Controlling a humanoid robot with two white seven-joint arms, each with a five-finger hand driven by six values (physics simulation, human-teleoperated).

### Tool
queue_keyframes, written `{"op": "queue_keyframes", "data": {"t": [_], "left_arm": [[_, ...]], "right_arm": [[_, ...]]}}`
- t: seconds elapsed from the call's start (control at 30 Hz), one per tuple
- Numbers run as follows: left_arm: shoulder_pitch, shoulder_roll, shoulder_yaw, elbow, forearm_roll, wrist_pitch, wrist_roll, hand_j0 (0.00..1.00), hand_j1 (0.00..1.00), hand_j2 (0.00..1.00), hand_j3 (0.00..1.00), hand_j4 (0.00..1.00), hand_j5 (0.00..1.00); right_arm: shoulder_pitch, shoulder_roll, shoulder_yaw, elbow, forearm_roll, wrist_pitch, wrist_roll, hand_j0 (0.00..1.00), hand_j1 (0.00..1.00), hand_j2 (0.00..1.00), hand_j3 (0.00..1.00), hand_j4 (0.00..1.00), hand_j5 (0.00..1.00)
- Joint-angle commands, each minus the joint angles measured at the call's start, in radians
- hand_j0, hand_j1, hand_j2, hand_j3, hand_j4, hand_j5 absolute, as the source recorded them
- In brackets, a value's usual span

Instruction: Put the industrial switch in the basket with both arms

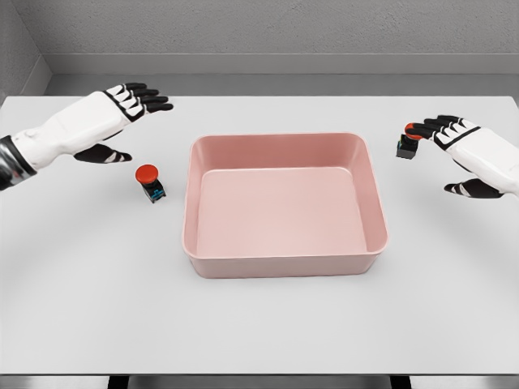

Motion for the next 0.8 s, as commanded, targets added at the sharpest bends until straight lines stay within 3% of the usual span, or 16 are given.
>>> {"op": "queue_keyframes", "data": {"t": [0.0,0.23,0.37,0.47,0.63,0.77], "left_arm": [[0.000,0.012,-0.001,-0.004,0.014,-0.001,0.001,1.00,1.00,1.00,1.00,1.00,1.00],[0.006,0.013,-0.002,0.009,0.013,-0.001,-0.001,1.00,1.00,1.00,1.00,1.00,1.00],[-0.005,0.021,-0.056,0.031,0.026,-0.001,-0.085,1.00,1.00,1.00,1.00,1.00,1.00],[-0.011,0.024,-0.065,0.046,0.052,-0.001,-0.142,1.00,1.00,1.00,1.00,1.00,1.00],[-0.012,0.061,-0.070,0.040,0.100,-0.001,-0.173,1.00,1.00,1.00,1.00,1.00,1.00],[-0.118,0.058,-0.225,0.051,0.143,-0.001,-0.173,1.00,1.00,1.00,1.00,1.00,1.00]], "right_arm": [[0.000,-0.001,0.000,0.000,0.012,0.001,-0.001,1.00,1.00,1.00,1.00,1.00,1.00],[-0.023,-0.004,-0.002,0.007,0.022,0.007,-0.001,1.00,1.00,1.00,1.00,1.00,1.00],[-0.095,-0.006,0.026,0.035,0.024,0.010,-0.001,1.00,1.00,1.00,1.00,1.00,1.00],[-0.221,0.036,0.136,0.116,0.068,0.009,-0.001,1.00,1.00,1.00,1.00,1.00,1.00],[-0.236,0.097,0.162,0.119,0.122,0.009,0.056,1.00,1.00,1.00,1.00,1.00,1.00],[-0.278,0.118,0.165,0.159,0.162,0.009,0.144,1.00,1.00,1.00,1.00,1.00,1.00]]}}
